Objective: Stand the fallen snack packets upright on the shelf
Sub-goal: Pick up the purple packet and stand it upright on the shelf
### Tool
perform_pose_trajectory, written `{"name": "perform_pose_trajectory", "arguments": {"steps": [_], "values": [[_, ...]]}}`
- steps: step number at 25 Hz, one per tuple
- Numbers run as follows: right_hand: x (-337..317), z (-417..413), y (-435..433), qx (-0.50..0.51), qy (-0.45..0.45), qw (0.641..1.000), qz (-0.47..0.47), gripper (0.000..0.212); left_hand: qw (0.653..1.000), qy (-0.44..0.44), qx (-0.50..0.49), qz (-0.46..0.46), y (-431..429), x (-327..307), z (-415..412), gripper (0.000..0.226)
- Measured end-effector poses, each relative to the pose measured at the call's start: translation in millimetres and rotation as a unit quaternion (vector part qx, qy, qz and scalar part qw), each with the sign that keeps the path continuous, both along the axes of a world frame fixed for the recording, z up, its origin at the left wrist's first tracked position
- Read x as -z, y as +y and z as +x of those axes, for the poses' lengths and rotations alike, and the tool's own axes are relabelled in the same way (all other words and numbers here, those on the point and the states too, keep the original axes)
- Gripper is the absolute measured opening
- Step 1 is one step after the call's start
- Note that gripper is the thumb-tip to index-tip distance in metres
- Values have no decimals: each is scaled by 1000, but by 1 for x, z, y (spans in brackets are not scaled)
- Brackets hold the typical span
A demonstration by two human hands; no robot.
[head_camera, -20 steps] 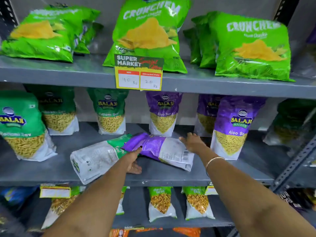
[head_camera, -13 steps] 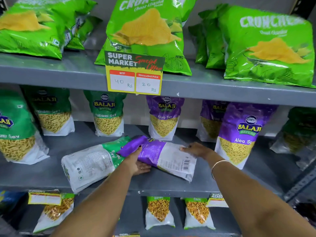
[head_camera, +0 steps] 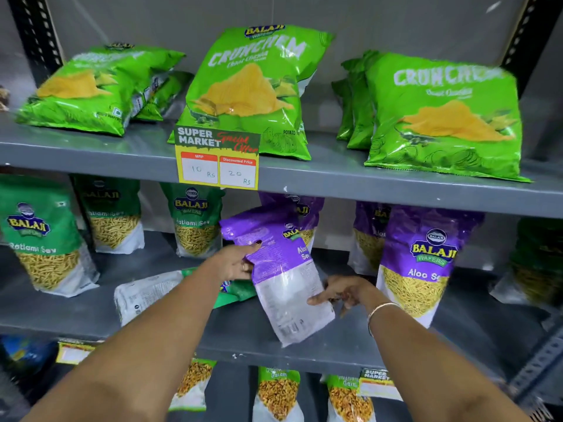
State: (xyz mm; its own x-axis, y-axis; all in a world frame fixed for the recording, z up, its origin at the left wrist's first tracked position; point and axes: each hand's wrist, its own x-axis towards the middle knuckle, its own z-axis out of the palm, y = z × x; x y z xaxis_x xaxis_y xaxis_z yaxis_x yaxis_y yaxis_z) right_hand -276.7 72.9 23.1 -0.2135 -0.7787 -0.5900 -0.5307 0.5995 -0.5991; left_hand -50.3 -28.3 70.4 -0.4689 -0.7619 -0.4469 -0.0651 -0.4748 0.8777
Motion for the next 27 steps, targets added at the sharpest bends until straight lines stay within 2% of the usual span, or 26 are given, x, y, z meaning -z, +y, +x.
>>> {"name": "perform_pose_trajectory", "arguments": {"steps": [2, 4, 6, 8, 9, 11, 12, 16, 19, 22, 23, 25, 27], "values": [[2, 11, 0, 20, -20, 998, -53, 84, 999, -11, 22, -44, -5, -14, -3, 34], [12, 20, -2, 75, -61, 985, -145, 67, 995, -25, 39, -92, -8, -22, -11, 54], [43, 18, -14, 147, -72, 958, -236, 83, 990, -24, 52, -131, -9, -23, -20, 54], [67, 18, -18, 187, -37, 942, -278, 110, 985, -5, 66, -158, -6, -21, -26, 35], [70, 20, -16, 199, -23, 936, -291, 110, 984, 6, 70, -164, -6, -17, -28, 23], [52, 36, -5, 233, -6, 929, -287, 90, 984, 17, 72, -163, -8, -9, -26, 5], [47, 39, -3, 241, -3, 929, -280, 81, 984, 5, 79, -160, -10, -4, -24, 3], [37, 39, -1, 270, -37, 927, -257, 66, 968, -116, 170, -145, -7, 16, -13, 30], [38, 38, 2, 294, -100, 931, -190, 46, 963, -136, 186, -139, -7, 25, -5, 45], [31, 39, 7, 260, -112, 945, -165, 21, 953, -139, 237, -125, -9, 27, -3, 40], [26, 39, 11, 237, -125, 950, -160, 19, 953, -145, 236, -126, -8, 27, -6, 35], [14, 42, 22, 164, -161, 960, -157, 35, 952, -151, 196, -180, -3, 28, -17, 23], [11, 43, 28, 95, -205, 958, -179, 44, 955, -143, 125, -229, -1, 35, -31, 22]]}}
